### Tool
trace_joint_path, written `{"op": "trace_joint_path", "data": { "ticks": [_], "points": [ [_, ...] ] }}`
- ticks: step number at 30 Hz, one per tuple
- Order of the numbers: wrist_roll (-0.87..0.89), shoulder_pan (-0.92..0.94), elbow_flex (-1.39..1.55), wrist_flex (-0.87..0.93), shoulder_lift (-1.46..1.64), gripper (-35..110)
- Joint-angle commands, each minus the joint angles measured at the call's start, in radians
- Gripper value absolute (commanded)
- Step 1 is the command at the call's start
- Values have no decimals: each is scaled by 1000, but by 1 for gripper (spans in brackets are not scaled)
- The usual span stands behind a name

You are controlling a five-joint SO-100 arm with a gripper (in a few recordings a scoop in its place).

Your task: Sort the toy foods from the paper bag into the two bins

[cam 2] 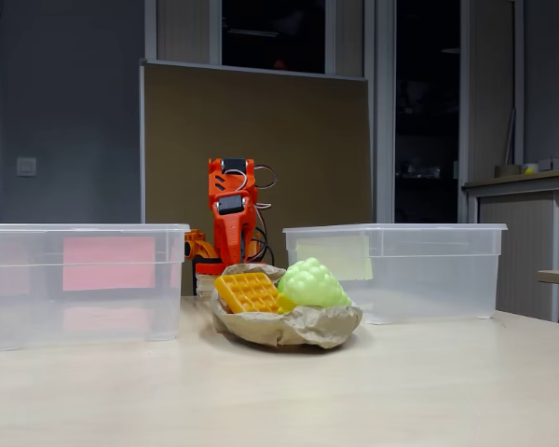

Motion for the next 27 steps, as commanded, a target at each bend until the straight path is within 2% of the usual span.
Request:
{"op": "trace_joint_path", "data": {
  "ticks": [1,8,13,19,23,27],
  "points": [
    [2,14,6,12,15,0],
    [0,20,6,12,15,0],
    [0,141,6,12,15,0],
    [-2,175,6,11,15,0],
    [-206,114,6,8,17,0],
    [-229,107,-14,-5,20,0]
  ]
}}
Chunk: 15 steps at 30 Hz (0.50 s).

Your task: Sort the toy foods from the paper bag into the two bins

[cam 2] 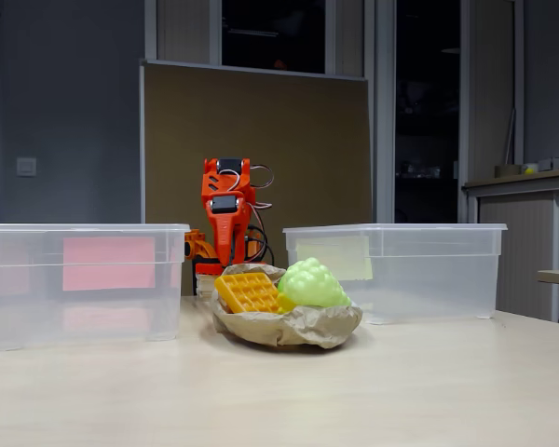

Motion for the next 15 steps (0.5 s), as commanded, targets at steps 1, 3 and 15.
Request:
{"op": "trace_joint_path", "data": {
  "ticks": [1,3,15],
  "points": [
    [-35,0,-35,8,21,0],
    [-31,-14,-106,23,-26,0],
    [-167,-127,-853,-87,-933,0]
  ]
}}
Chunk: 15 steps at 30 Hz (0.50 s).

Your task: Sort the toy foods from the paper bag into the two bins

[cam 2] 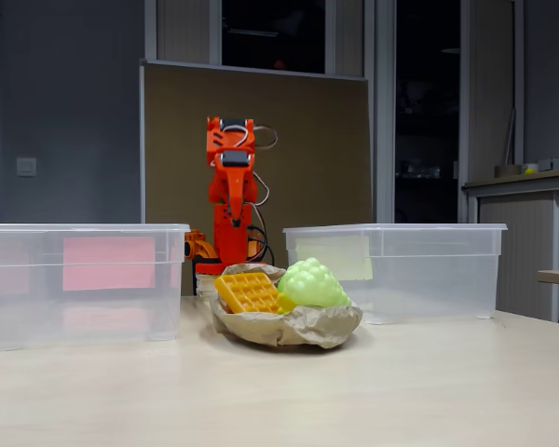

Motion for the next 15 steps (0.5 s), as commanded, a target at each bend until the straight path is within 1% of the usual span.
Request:
{"op": "trace_joint_path", "data": {
  "ticks": [1,7,12,13,15],
  "points": [
    [-28,-35,-270,-21,-311,0],
    [-26,-124,-699,-52,-853,0],
    [-23,-175,-1029,-63,-1158,0],
    [-2,-192,-1097,-58,-1220,0],
    [156,-221,-1213,-60,-1312,3]
  ]
}}
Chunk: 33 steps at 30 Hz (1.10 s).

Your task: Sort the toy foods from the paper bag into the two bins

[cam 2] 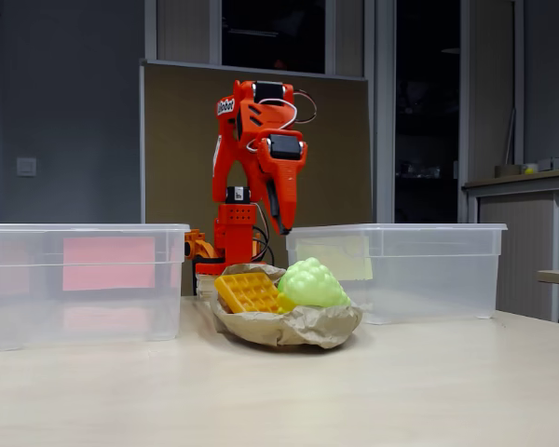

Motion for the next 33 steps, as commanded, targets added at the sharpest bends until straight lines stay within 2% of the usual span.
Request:
{"op": "trace_joint_path", "data": {
  "ticks": [1,3,7,13,18,26,33],
  "points": [
    [140,-61,-221,2,-121,2],
    [123,-84,-278,5,-169,1],
    [95,-120,-339,71,-196,22],
    [31,-129,-373,143,-202,39],
    [11,-86,-460,230,-275,42],
    [-130,-31,-620,328,-434,42],
    [-169,-14,-649,347,-488,42]
  ]
}}
